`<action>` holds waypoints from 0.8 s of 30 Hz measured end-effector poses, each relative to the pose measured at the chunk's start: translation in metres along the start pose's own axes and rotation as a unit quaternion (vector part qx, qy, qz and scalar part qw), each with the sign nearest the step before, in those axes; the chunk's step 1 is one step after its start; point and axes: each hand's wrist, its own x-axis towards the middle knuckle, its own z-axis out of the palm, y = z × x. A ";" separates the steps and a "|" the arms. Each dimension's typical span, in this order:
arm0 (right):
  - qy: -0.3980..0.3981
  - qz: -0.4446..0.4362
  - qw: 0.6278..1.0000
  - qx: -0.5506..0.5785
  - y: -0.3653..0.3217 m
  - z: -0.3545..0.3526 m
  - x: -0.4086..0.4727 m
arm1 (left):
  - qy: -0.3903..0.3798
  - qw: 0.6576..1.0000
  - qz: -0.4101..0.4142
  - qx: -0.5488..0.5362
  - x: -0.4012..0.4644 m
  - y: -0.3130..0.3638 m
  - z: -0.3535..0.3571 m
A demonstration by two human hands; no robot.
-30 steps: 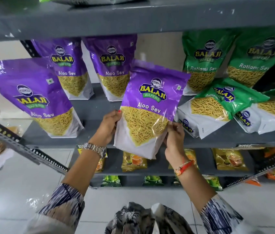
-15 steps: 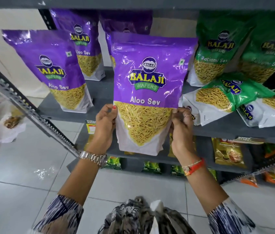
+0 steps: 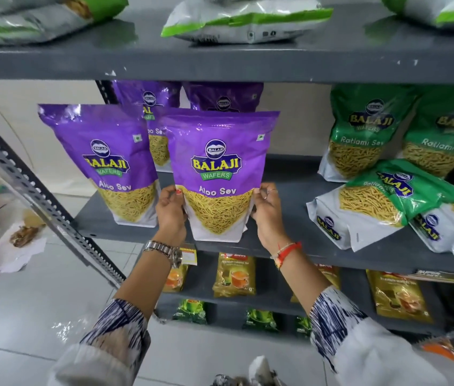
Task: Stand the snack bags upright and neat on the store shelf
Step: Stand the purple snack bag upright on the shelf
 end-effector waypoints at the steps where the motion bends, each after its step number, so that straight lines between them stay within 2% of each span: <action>1: -0.005 -0.001 1.000 0.006 0.003 0.003 0.003 | 0.002 1.000 0.007 -0.001 0.005 0.000 0.001; 11: -0.001 -0.034 0.999 0.012 0.023 0.024 0.017 | -0.006 0.998 0.013 -0.056 0.039 -0.004 0.003; 14: -0.005 -0.033 0.999 -0.003 0.023 0.021 0.016 | -0.004 0.998 0.036 -0.054 0.032 -0.007 0.005; 18: 0.002 -0.047 0.999 -0.025 0.022 0.011 0.004 | 0.046 0.993 0.108 -0.025 0.004 -0.027 0.011; 22: 0.096 -0.116 0.988 -0.041 0.013 -0.020 -0.009 | 0.120 0.964 0.234 0.044 -0.049 -0.054 0.034; 24: 0.168 -0.152 0.973 -0.049 0.000 -0.044 -0.016 | 0.120 0.962 0.234 0.068 -0.072 -0.067 0.051</action>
